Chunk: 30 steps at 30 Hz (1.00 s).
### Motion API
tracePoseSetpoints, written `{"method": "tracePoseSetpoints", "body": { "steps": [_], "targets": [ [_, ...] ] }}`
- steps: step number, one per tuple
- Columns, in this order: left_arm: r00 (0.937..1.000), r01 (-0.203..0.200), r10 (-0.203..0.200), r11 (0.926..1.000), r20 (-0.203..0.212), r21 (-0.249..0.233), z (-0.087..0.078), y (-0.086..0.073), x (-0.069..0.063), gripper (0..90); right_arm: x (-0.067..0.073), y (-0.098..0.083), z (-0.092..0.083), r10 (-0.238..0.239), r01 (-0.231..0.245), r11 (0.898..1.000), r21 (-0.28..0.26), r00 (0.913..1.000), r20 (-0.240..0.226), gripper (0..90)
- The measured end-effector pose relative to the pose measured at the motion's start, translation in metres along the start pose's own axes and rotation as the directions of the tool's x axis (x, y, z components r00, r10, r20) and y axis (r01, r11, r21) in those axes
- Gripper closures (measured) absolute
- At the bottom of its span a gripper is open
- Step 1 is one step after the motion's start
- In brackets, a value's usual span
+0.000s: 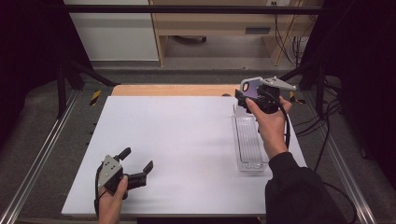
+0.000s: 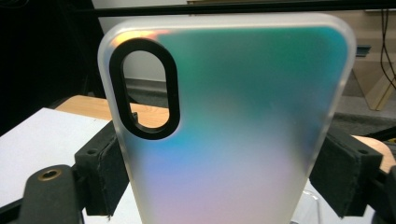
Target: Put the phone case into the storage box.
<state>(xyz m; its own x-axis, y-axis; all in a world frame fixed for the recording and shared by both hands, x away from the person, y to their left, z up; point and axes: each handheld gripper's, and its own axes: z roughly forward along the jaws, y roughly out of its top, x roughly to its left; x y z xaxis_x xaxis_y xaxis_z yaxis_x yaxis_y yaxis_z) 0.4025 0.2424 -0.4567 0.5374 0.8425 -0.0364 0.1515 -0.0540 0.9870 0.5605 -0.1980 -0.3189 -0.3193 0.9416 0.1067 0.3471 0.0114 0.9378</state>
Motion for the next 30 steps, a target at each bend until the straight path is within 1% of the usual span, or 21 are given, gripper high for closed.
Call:
{"method": "tracePoseSetpoints", "body": {
  "steps": [5,7,10,12,14,19,23,30],
  "targets": [
    [0.9999,0.002,-0.002,1.0,0.012,0.006,0.002,-0.001,0.001,2.0,-0.007,0.0,0.002,0.018,-0.018,1.0,-0.003,0.9997,0.019,17.1],
    [1.0,0.002,-0.002,0.9999,0.008,0.013,0.003,-0.001,0.001,2.0,-0.009,0.0,0.003,0.023,-0.023,1.0,-0.008,0.9994,0.024,17.1],
    [1.0,0.001,-0.001,1.0,0.009,0.006,0.002,-0.001,0.001,2.0,-0.012,-0.001,0.003,0.025,-0.025,1.0,-0.008,0.999,0.038,17.1],
    [0.9999,-0.009,0.009,1.0,0.015,0.001,0.002,-0.001,0.0,2.0,-0.013,-0.001,0.003,0.029,-0.029,1.0,-0.009,0.9987,0.043,17.1],
    [0.9999,-0.009,0.009,1.0,0.014,0.0,0.001,-0.001,0.0,1.9,-0.014,-0.001,0.003,0.035,-0.034,0.999,-0.012,0.9984,0.045,17.1],
    [0.9999,-0.007,0.007,1.0,0.011,-0.001,0.001,-0.001,0.001,1.9,-0.017,-0.001,0.004,0.031,-0.031,0.999,-0.008,0.9981,0.054,17.1],
    [0.9999,-0.012,0.012,0.9999,0.01,-0.01,0.001,-0.001,0.002,1.9,-0.019,-0.001,0.005,0.039,-0.038,0.999,-0.01,0.9976,0.057,17.1],
    [0.9998,-0.014,0.014,0.9999,0.012,-0.007,0.002,-0.001,0.001,1.9,-0.023,-0.003,0.009,0.035,-0.034,0.999,-0.005,0.9958,0.084,17.1]
  ]
}}
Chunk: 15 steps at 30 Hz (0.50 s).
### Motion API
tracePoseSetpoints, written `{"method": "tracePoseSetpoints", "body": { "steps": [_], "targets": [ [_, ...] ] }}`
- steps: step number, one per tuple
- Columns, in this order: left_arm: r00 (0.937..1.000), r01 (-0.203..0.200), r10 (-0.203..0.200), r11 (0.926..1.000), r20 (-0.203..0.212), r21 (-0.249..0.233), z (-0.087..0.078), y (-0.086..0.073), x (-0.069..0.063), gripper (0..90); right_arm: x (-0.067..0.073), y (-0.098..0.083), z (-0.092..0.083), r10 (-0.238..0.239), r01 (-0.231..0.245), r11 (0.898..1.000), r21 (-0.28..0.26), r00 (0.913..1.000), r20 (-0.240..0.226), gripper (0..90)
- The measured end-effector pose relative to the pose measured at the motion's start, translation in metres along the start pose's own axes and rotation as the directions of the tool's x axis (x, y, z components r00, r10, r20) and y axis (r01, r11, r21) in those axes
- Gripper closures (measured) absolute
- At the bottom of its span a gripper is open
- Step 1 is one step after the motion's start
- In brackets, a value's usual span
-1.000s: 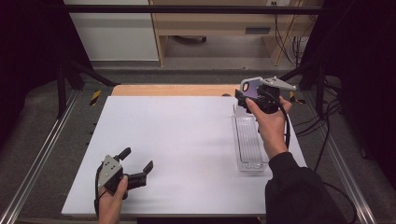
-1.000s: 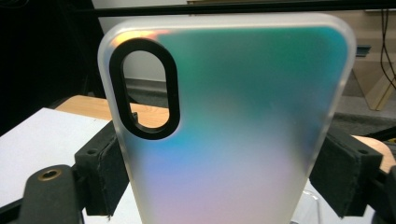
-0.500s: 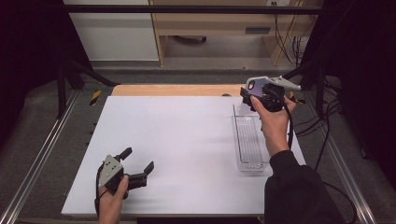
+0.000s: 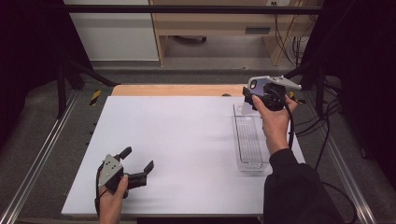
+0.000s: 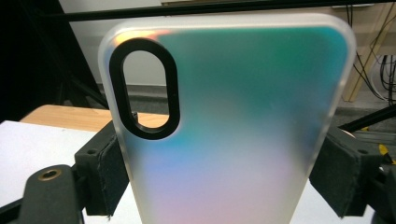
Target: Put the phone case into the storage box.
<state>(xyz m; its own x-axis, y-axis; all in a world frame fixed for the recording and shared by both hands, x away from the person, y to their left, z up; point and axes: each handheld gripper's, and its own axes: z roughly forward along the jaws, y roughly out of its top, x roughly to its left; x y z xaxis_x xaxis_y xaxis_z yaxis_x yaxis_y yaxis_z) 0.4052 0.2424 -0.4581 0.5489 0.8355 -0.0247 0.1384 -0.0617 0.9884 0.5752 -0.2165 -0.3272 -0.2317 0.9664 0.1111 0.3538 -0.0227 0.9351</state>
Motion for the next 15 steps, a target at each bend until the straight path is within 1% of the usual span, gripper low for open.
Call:
{"method": "tracePoseSetpoints", "body": {
  "steps": [3,8,15],
  "targets": [
    [1.0,-0.005,0.005,1.0,-0.006,-0.001,0.0,0.0001,-0.0007,2.1,-0.0015,-0.0015,0.0029,0.005,-0.005,1.0,0.006,1.0,0.007,17.1],
    [0.9999,-0.011,0.011,0.9999,-0.003,-0.002,0.0,0.0003,-0.0017,2.2,-0.001,-0.0038,0.0054,0.0,0.0,1.0,0.018,0.9999,0.015,17.2],
    [0.9999,-0.008,0.008,1.0,-0.013,-0.003,-0.0004,0.0004,-0.001,2.3,-0.0019,-0.0068,0.0095,-0.01,0.01,1.0,0.026,0.9997,0.021,17.2]
  ]
}}
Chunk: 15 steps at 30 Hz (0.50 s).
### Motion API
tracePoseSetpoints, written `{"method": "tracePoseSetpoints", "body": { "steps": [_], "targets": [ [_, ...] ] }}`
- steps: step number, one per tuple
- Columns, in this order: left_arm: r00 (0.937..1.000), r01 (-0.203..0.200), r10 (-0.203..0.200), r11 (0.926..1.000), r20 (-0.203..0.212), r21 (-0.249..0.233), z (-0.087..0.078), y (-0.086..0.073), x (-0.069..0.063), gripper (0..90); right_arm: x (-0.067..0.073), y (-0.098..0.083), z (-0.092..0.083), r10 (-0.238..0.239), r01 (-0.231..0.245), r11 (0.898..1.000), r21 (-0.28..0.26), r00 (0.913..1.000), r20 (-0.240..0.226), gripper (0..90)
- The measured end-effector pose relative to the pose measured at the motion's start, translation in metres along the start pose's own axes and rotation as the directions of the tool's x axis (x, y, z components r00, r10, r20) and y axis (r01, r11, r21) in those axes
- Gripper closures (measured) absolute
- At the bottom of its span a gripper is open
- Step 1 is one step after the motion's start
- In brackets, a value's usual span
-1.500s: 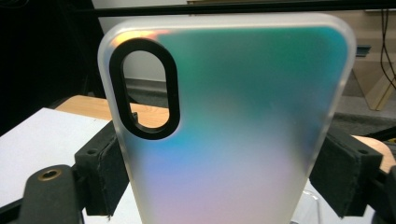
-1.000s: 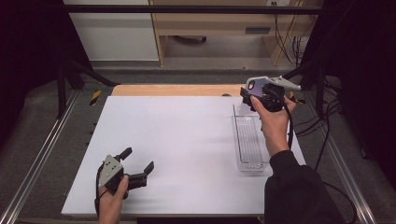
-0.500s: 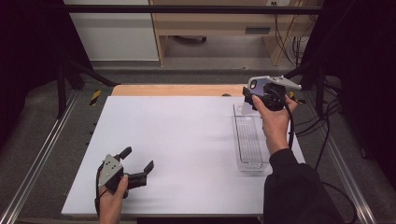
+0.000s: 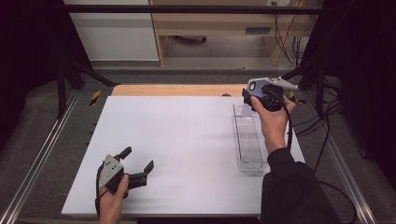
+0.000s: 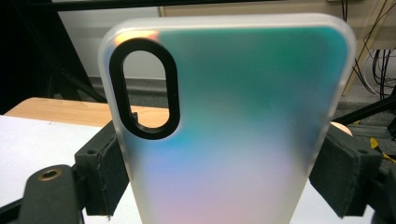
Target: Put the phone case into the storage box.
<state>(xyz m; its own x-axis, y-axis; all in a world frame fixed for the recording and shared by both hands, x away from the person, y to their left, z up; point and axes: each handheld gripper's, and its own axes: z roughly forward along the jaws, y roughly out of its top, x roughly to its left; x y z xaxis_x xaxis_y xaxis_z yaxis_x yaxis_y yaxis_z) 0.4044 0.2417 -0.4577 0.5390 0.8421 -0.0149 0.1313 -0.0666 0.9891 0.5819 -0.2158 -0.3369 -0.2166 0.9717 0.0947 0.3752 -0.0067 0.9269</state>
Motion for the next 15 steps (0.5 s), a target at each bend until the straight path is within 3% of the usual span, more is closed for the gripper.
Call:
{"method": "tracePoseSetpoints", "body": {
  "steps": [15],
  "targets": [
    [1.0,0.002,-0.002,1.0,-0.008,0.0,0.001,0.0,0.001,2.1,-0.003,-0.014,0.022,-0.003,0.002,0.999,0.044,0.9996,0.029,17.2]
  ]
}}
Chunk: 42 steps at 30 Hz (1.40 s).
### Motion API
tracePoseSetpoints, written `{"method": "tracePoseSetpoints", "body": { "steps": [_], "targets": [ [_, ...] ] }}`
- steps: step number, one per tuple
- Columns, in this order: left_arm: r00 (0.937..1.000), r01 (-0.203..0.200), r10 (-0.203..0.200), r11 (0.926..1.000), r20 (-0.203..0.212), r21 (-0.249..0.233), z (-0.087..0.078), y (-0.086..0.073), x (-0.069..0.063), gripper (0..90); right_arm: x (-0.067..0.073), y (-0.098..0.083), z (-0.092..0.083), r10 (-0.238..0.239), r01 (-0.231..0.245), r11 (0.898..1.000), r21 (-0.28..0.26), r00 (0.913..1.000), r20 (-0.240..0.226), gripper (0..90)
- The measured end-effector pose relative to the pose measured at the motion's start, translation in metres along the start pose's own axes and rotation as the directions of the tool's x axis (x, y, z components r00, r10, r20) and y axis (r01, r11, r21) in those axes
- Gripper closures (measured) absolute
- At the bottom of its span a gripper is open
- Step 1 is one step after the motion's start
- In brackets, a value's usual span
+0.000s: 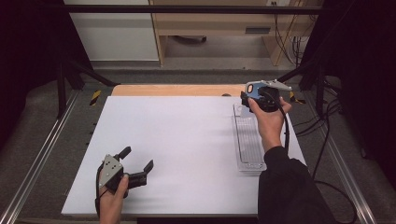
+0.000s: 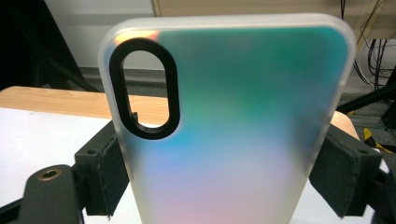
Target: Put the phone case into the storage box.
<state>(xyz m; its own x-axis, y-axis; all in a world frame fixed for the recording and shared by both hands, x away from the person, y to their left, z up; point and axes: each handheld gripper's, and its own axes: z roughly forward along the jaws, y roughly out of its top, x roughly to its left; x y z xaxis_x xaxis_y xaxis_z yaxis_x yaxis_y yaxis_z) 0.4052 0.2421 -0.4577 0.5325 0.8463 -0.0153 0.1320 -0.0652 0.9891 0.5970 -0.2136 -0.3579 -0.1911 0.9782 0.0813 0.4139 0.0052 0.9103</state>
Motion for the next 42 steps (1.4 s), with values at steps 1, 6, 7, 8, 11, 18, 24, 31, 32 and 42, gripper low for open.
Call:
{"method": "tracePoseSetpoints", "body": {
  "steps": [1,6,7,8,11,18,24,31,32,42],
  "targets": [
    [1.0,0.0,0.0,1.0,-0.001,0.001,0.0,0.0,0.0,2.1,0.0,-0.001,0.002,0.002,-0.002,1.0,0.004,1.0,0.003,17.1],
    [1.0,-0.002,0.002,1.0,0.004,0.002,0.0,0.0,0.0,2.1,0.001,-0.006,0.013,0.018,-0.018,1.0,0.01,0.9997,0.019,17.2],
    [1.0,-0.003,0.003,1.0,0.004,0.003,0.0,0.0,0.0,2.1,0.001,-0.007,0.016,0.02,-0.021,1.0,0.011,0.9996,0.02,17.2],
    [1.0,-0.004,0.004,1.0,0.005,0.003,0.0,0.0,0.0,2.1,0.001,-0.008,0.018,0.022,-0.023,1.0,0.011,0.9995,0.024,17.1],
    [1.0,-0.001,0.001,1.0,0.009,0.003,0.0,0.0,0.0,2.1,0.0,-0.011,0.024,0.031,-0.032,0.999,0.023,0.9991,0.029,17.1],
    [1.0,0.001,-0.001,1.0,0.009,-0.001,0.0,0.0,0.0,2.1,-0.002,-0.015,0.03,0.044,-0.045,0.999,0.022,0.9973,0.059,17.1],
    [0.9999,-0.002,0.002,1.0,0.012,0.002,0.0,0.0,0.0,2.1,-0.001,-0.017,0.034,0.036,-0.038,0.999,0.027,0.9969,0.071,17.1],
    [0.9999,0.0,0.0,1.0,0.011,0.0,0.0,0.0,0.0,2.1,-0.002,-0.022,0.043,0.03,-0.033,0.999,0.031,0.9957,0.088,17.1],
    [0.9999,0.0,0.0,1.0,0.011,0.001,0.0,0.0,0.0,2.1,-0.002,-0.022,0.044,0.03,-0.032,0.999,0.024,0.9963,0.08,17.1],
    [0.9999,0.002,-0.002,1.0,0.016,-0.005,0.0,0.0,0.0,2.1,0.003,-0.028,0.055,0.038,-0.041,0.999,0.03,0.9944,0.099,17.1]
  ]
}}
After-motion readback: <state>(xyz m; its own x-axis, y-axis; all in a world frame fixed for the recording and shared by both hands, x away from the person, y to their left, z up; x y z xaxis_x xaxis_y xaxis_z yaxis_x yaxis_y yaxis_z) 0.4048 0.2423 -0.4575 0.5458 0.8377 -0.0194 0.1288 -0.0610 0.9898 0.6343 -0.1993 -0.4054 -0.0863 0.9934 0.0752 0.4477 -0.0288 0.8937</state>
